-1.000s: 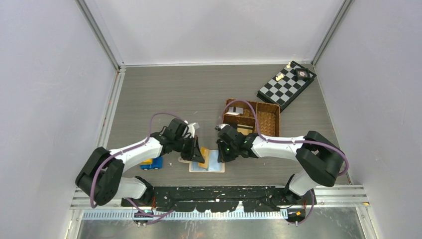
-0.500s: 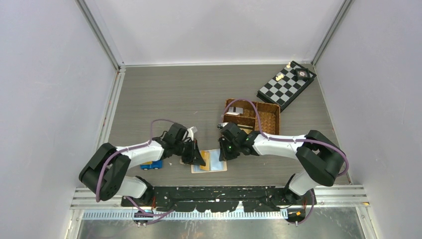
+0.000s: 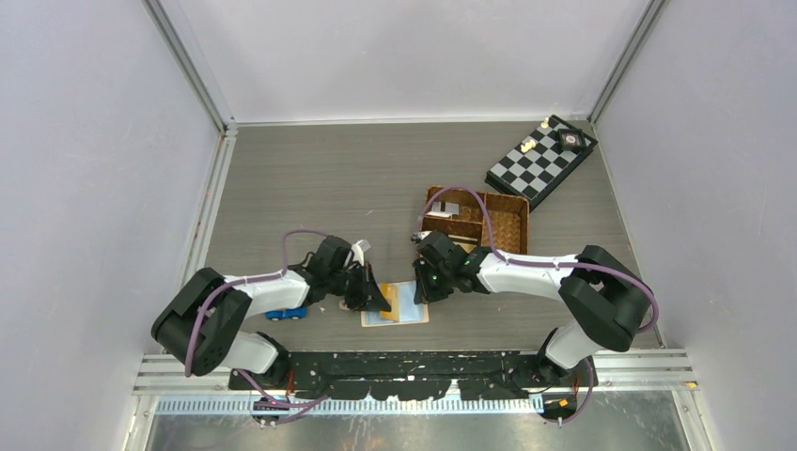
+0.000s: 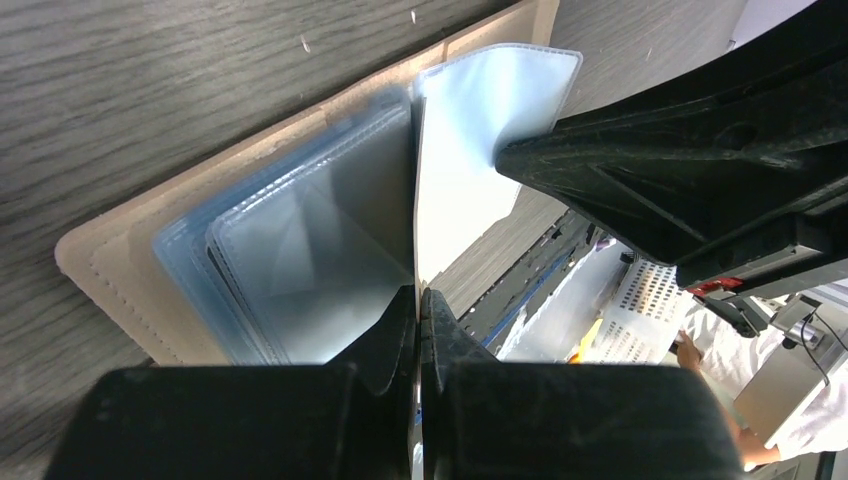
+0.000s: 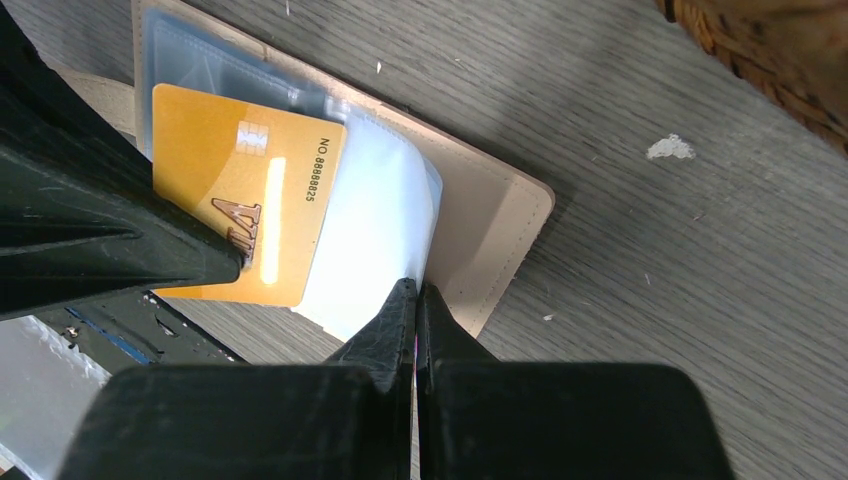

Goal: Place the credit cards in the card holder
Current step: Insert the credit card into the card holder.

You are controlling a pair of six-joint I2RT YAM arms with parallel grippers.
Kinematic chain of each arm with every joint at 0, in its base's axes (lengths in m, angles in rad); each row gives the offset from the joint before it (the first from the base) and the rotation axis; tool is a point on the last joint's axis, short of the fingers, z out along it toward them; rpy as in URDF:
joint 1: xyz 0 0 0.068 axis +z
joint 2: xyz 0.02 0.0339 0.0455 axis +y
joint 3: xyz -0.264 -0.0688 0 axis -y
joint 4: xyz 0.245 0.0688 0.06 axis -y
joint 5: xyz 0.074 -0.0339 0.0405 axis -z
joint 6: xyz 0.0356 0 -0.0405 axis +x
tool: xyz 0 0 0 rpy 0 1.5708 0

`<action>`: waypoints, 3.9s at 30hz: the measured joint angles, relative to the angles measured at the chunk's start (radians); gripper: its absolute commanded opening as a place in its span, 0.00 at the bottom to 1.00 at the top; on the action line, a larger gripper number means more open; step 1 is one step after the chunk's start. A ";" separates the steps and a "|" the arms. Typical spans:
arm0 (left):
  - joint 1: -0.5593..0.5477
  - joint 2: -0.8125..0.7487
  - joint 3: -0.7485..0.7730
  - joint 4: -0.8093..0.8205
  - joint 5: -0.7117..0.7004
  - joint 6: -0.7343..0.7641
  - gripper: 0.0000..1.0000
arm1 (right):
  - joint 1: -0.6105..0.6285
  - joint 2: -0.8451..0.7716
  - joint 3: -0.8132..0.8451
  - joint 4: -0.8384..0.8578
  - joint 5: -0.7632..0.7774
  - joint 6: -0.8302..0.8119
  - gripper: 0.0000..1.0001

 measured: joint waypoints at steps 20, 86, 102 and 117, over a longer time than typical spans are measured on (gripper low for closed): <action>0.000 0.025 -0.037 0.095 -0.019 -0.030 0.00 | 0.000 0.000 -0.002 0.002 0.000 0.027 0.01; -0.079 -0.060 0.097 -0.221 -0.243 0.111 0.32 | -0.008 -0.026 0.001 -0.041 0.052 0.183 0.44; -0.093 -0.042 0.117 -0.233 -0.262 0.135 0.22 | -0.016 -0.065 0.000 -0.080 0.072 0.212 0.21; -0.121 -0.021 0.138 -0.253 -0.283 0.140 0.06 | -0.016 -0.056 -0.006 -0.060 0.051 0.225 0.01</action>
